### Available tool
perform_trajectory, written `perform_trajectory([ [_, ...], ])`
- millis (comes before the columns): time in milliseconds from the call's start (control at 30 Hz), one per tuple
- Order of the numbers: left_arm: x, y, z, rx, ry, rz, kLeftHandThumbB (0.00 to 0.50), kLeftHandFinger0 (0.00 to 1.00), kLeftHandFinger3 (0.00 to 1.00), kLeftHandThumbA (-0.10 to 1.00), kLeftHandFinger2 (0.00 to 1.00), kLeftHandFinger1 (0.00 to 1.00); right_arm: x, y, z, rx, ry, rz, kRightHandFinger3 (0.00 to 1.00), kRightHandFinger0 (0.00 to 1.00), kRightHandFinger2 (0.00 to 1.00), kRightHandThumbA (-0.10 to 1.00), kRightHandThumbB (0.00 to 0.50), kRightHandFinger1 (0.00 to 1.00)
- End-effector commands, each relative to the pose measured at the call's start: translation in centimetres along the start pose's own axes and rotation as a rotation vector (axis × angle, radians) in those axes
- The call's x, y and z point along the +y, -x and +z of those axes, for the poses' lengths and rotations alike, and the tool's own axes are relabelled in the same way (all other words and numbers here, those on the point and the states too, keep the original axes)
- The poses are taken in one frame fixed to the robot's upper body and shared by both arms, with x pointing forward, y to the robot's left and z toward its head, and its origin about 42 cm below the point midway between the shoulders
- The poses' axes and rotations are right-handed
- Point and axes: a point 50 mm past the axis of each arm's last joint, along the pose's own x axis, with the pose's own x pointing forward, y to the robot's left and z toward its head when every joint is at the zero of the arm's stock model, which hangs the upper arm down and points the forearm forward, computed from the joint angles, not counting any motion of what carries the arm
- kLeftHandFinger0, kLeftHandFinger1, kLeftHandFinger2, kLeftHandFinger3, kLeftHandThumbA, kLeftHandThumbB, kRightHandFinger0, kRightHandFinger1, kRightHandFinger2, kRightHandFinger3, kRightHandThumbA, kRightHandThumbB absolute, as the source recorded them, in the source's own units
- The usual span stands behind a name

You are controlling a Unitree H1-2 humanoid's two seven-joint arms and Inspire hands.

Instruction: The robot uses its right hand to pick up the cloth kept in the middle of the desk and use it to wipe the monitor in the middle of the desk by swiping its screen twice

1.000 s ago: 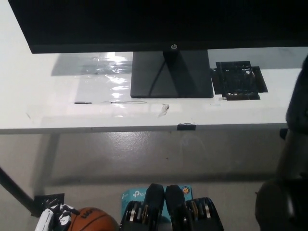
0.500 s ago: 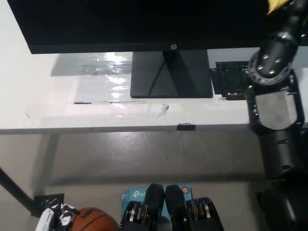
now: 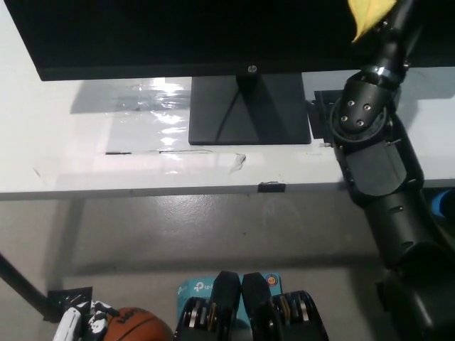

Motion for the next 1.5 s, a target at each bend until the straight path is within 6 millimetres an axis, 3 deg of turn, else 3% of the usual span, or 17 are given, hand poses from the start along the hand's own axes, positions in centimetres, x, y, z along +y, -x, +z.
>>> perform_trajectory([
  [0, 0.4, 0.3, 0.3, -0.051, -0.015, -0.003, 0.500, 0.00, 0.00, 0.57, 0.00, 0.00, 2.4, -1.2, 5.3, -0.127, -0.093, 0.019, 0.34, 0.00, 0.23, -0.10, 0.005, 0.00],
  [133, -0.2, 0.3, 0.3, -0.037, -0.017, -0.010, 0.500, 0.00, 0.00, 0.60, 0.00, 0.00, 3.9, -0.5, 6.3, -0.147, -0.109, 0.051, 0.35, 0.00, 0.23, -0.10, 0.011, 0.00],
  [167, -0.2, 0.4, 0.4, -0.041, -0.021, -0.010, 0.500, 0.00, 0.00, 0.61, 0.00, 0.00, 4.4, -0.3, 6.5, -0.154, -0.107, 0.058, 0.35, 0.00, 0.28, -0.10, 0.005, 0.00],
  [267, -0.1, 0.1, 0.7, -0.037, -0.032, -0.014, 0.500, 0.00, 0.00, 0.60, 0.00, 0.00, 6.5, 0.4, 8.5, -0.168, -0.128, 0.105, 0.32, 0.00, 0.12, -0.10, 0.000, 0.00],
  [367, -0.3, 0.0, 0.8, -0.038, -0.036, -0.023, 0.500, 0.00, 0.00, 0.61, 0.00, 0.00, 7.7, 0.9, 9.6, -0.204, -0.157, 0.135, 0.29, 0.00, 0.10, -0.10, 0.000, 0.00],
  [500, -0.8, 0.1, 0.8, -0.029, -0.037, -0.044, 0.500, 0.00, 0.00, 0.61, 0.00, 0.00, 9.6, 2.2, 11.1, -0.277, -0.089, 0.186, 0.17, 0.00, 0.13, -0.10, 0.003, 0.00],
  [567, -0.9, 0.2, 0.8, -0.029, -0.044, -0.046, 0.500, 0.00, 0.00, 0.62, 0.00, 0.00, 9.7, 2.2, 10.9, -0.288, -0.069, 0.193, 0.16, 0.00, 0.13, -0.10, 0.009, 0.00],
  [667, -0.8, 0.2, 0.7, -0.037, -0.054, -0.043, 0.500, 0.00, 0.00, 0.63, 0.00, 0.00, 9.9, 1.8, 10.4, -0.341, -0.001, 0.232, 0.22, 0.00, 0.14, -0.10, 0.026, 0.00],
  [767, -0.7, 0.3, 0.7, -0.039, -0.056, -0.049, 0.500, 0.00, 0.00, 0.63, 0.00, 0.00, 9.8, 1.0, 9.6, -0.383, 0.082, 0.280, 0.20, 0.00, 0.14, -0.10, 0.022, 0.00],
  [933, -0.7, 0.4, 0.4, -0.038, -0.060, -0.052, 0.500, 0.00, 0.00, 0.63, 0.00, 0.00, 8.8, -0.4, 7.7, -0.442, 0.202, 0.302, 0.33, 0.00, 0.20, -0.10, 0.084, 0.00],
  [1067, -0.8, 0.6, 0.3, -0.023, -0.048, -0.048, 0.500, 0.00, 0.00, 0.63, 0.00, 0.00, 7.9, -1.0, 6.6, -0.444, 0.242, 0.318, 0.38, 0.00, 0.22, -0.10, 0.088, 0.00],
  [1167, -0.8, 0.6, 0.4, -0.042, -0.046, -0.045, 0.500, 0.00, 0.00, 0.62, 0.00, 0.00, 6.9, -1.6, 5.6, -0.461, 0.277, 0.327, 0.35, 0.00, 0.18, -0.10, 0.059, 0.00],
  [1333, -0.7, 0.7, 0.2, -0.023, -0.047, -0.043, 0.500, 0.00, 0.00, 0.62, 0.00, 0.00, 4.7, -2.2, 3.5, -0.486, 0.320, 0.323, 0.35, 0.00, 0.16, -0.10, 0.060, 0.00],
  [1400, -0.6, 0.9, 0.0, -0.021, -0.037, -0.043, 0.500, 0.00, 0.00, 0.60, 0.00, 0.00, 3.8, -2.1, 2.5, -0.480, 0.316, 0.323, 0.27, 0.00, 0.18, -0.10, 0.077, 0.00],
  [1467, -0.6, 1.0, 0.0, -0.030, -0.047, -0.044, 0.500, 0.00, 0.01, 0.62, 0.00, 0.00, 2.3, -1.9, 1.1, -0.481, 0.331, 0.303, 0.19, 0.00, 0.27, -0.10, 0.040, 0.00],
])
